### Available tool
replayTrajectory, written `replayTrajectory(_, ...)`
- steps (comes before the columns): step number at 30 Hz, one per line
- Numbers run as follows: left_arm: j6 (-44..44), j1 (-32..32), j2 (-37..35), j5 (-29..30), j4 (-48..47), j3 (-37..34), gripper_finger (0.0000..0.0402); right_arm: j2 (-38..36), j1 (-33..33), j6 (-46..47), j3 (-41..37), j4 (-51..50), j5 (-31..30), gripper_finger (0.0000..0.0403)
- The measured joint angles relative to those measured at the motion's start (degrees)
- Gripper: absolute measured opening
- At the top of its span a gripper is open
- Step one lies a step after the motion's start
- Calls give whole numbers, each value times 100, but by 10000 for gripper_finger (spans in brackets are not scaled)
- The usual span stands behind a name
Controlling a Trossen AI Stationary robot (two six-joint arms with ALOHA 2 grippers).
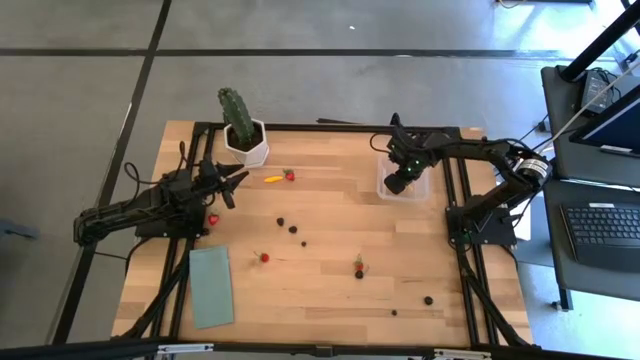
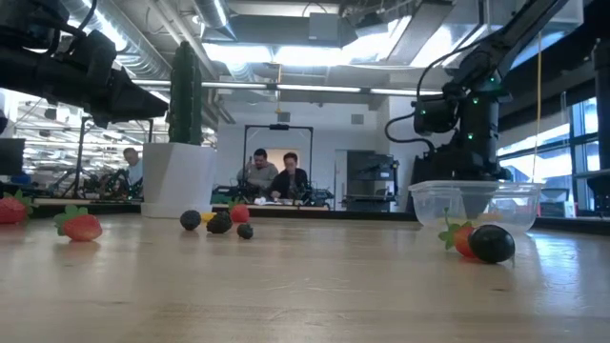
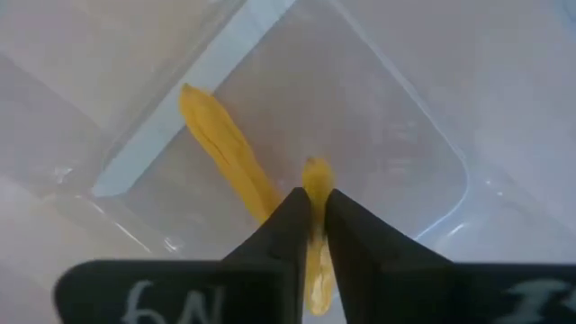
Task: Pick and placing Produce into tupperware
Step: Put the bottom yellow corn into the transparent bin, then put the bottom black blueberry into the transparent bin
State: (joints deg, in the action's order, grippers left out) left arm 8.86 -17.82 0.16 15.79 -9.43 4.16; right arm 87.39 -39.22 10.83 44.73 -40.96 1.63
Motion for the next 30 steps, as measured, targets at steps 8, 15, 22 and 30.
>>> replayTrajectory(8, 0, 0, -1, 3, 0, 0, 126, 0, 0, -45, 12, 74, 4, 74)
replayTrajectory(15, 0, -1, 0, 4, 0, 0, 126, 0, 0, -134, 495, -203, 9, 152)
replayTrajectory(22, 0, -1, 0, 7, 0, 0, 126, -2, 27, -271, 1745, -1117, 74, 250)
replayTrajectory(30, -32, 1, 0, 26, 0, -1, 126, -7, 681, -1650, 3366, -2085, 1179, 280)
